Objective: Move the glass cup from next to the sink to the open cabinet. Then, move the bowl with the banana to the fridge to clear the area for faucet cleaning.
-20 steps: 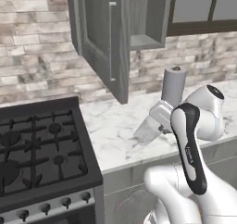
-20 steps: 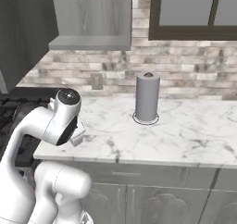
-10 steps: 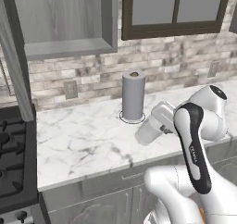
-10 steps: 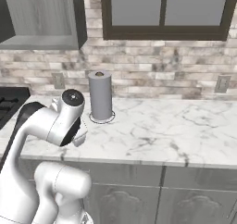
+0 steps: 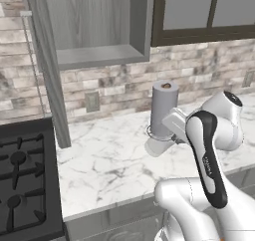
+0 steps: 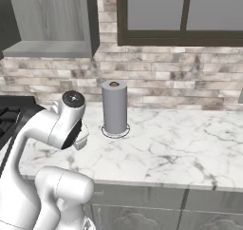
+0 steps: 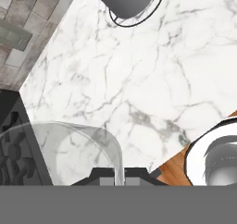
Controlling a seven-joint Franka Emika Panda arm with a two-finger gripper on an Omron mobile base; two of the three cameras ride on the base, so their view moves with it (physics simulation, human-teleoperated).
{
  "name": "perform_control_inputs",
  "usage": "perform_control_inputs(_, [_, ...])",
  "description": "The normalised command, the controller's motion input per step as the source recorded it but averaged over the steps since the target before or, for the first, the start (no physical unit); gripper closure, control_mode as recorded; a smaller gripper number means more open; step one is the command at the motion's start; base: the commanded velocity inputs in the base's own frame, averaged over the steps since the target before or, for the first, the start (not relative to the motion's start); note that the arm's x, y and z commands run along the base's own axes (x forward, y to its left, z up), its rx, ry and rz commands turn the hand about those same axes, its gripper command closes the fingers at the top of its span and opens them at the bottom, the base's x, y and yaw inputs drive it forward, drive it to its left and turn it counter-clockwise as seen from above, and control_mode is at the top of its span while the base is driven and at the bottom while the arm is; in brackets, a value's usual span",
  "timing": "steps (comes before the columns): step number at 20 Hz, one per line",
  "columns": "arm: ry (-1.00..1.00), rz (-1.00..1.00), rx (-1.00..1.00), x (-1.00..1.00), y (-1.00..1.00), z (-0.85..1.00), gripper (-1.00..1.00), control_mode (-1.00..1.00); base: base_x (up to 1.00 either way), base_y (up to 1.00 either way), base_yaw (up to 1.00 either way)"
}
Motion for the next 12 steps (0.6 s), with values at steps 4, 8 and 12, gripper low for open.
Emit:
perform_control_inputs(4, [0.0,0.0,0.0,0.0,0.0,0.0,1.0,1.0,0.03,0.46,0.03])
perform_control_inputs(8, [0.0,0.0,0.0,0.0,0.0,0.0,1.0,1.0,0.76,0.03,0.0])
perform_control_inputs(12, [0.0,0.0,0.0,0.11,0.04,0.18,1.0,-1.0,0.65,0.13,-0.02])
